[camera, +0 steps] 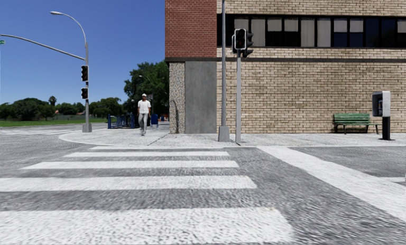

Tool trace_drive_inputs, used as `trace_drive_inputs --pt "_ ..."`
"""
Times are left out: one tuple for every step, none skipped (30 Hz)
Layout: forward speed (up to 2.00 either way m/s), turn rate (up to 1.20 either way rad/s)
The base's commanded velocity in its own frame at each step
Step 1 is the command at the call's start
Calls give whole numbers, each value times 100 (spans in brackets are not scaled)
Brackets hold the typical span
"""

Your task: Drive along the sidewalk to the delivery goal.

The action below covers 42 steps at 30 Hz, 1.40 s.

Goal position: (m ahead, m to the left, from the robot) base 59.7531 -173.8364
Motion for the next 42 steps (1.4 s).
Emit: trace_drive_inputs --pt "200 27" --pt "200 27" --pt "200 27" --pt "200 27" --pt "200 27" --pt "200 27" --pt "200 27" --pt "200 27" --pt "200 27" --pt "200 27" --pt "200 26" --pt "200 26" --pt "200 0" --pt "200 0" --pt "200 0" --pt "200 0" --pt "200 0" --pt "200 0" --pt "200 0" --pt "200 0" --pt "200 0" --pt "200 0" --pt "200 0" --pt "200 0" --pt "200 0" --pt "200 0" --pt "200 0" --pt "200 0" --pt "200 0" --pt "200 0" --pt "200 0" --pt "200 0" --pt "200 0" --pt "200 0" --pt "200 0" --pt "200 0" --pt "200 0" --pt "200 0" --pt "200 0" --pt "200 0" --pt "200 0" --pt "200 0"
